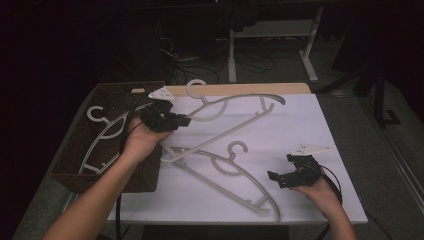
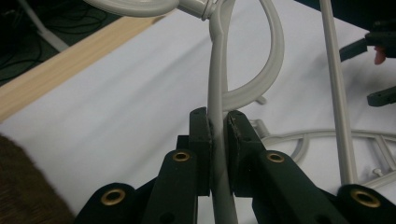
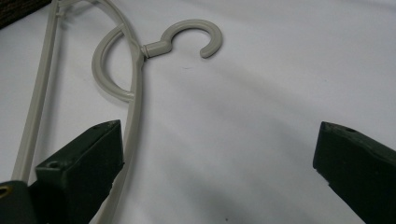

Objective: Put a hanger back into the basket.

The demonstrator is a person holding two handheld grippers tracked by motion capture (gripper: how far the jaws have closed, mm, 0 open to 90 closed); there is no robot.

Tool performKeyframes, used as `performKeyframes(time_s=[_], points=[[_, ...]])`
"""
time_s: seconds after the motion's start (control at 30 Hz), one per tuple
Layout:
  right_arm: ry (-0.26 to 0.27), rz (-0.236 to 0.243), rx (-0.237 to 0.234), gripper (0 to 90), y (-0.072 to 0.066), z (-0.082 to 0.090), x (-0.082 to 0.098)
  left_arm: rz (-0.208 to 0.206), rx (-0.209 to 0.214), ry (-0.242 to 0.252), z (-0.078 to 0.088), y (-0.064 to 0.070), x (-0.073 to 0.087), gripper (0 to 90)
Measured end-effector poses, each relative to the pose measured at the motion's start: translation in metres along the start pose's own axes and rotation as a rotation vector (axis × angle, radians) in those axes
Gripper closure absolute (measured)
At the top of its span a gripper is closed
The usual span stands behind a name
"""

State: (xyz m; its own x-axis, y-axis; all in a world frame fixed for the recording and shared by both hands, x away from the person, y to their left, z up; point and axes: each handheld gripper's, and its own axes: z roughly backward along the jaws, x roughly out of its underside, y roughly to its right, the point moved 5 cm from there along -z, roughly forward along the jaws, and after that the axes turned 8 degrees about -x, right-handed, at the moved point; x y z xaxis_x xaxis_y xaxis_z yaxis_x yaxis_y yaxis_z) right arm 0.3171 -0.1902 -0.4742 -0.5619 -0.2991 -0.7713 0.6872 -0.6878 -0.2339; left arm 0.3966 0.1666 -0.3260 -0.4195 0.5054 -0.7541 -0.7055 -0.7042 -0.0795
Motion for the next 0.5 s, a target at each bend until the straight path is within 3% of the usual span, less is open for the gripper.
performKeyframes(time_s=[0.2, 0.23, 0.5], points=[[-0.003, 0.001, 0.001, 1.7, 0.0, -0.001, 0.0, 0.039, -0.048, 0.011, 0.025, -0.039, 0.013, 82.5], [-0.004, 0.001, 0.002, 1.7, 0.0, -0.001, 0.0, 0.039, -0.048, 0.011, 0.025, -0.039, 0.013, 82.5], [-0.005, -0.006, 0.006, 1.7, 0.001, -0.002, 0.001, 0.108, -0.161, 0.019, 0.064, -0.099, 0.043, 82.5]])
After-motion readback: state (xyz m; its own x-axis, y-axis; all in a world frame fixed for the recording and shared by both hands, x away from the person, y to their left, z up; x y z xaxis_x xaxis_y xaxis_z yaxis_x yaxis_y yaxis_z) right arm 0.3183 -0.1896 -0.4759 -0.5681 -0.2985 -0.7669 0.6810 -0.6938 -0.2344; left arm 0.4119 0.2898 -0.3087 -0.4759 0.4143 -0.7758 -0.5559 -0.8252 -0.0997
